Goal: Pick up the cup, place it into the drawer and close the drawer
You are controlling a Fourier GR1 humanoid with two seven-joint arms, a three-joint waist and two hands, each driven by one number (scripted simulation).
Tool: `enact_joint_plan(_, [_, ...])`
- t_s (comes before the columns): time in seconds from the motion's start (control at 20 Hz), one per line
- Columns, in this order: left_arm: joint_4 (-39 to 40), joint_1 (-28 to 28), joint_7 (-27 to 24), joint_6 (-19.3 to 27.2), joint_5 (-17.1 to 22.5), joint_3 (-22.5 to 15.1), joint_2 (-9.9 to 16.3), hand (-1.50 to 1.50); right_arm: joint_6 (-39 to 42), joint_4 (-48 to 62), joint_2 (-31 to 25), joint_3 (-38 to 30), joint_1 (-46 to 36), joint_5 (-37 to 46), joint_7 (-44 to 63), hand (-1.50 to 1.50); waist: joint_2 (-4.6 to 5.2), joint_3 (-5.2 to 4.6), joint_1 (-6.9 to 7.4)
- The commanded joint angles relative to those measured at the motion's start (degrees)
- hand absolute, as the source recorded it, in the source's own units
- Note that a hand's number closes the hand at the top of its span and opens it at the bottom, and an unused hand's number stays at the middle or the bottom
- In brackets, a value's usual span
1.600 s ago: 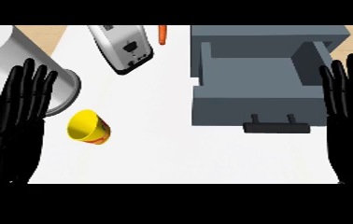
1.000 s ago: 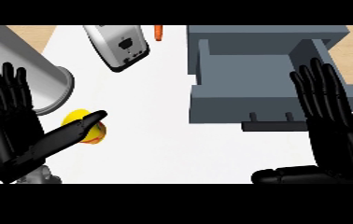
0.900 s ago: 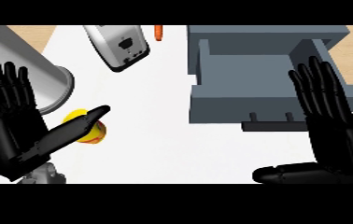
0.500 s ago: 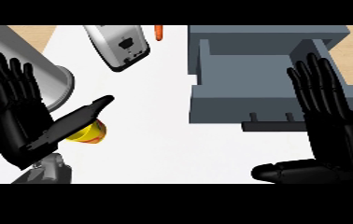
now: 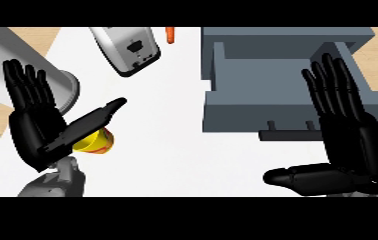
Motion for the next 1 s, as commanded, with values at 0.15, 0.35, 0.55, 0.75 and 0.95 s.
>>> enact_joint_plan(0.15, [2.6,2.6,-2.4,6.0,0.3,-4.2,-0.5,-1.50,2.7,-1.2,-1.3,-2.3,2.1,-2.5,-0.9,-1.50,-0.02,-0.01,-0.11])
enact_joint_plan(0.35, [3.4,3.9,-1.3,2.3,3.2,-0.4,-0.5,-1.50,0.1,-5.1,-0.7,-1.2,0.1,-0.8,4.1,-1.50,-0.02,-0.02,-0.05])
enact_joint_plan(0.55, [-2.6,12.7,-1.7,0.4,4.8,-0.5,0.1,-1.50,1.3,-0.2,-1.9,-2.6,-3.6,-1.2,3.8,-1.50,-0.06,-0.01,0.38])
enact_joint_plan(0.75, [7.0,10.7,-10.5,4.6,8.8,-0.3,-0.5,-1.50,2.8,-2.9,-1.8,-4.0,0.3,-3.6,2.7,-1.50,-0.03,-0.02,0.02])
enact_joint_plan(0.95, [11.9,10.1,-15.1,-0.3,12.7,5.8,-0.4,-1.50,-0.8,-4.6,-0.1,-1.5,-2.8,-1.1,7.4,-1.50,-0.02,-0.04,0.05])
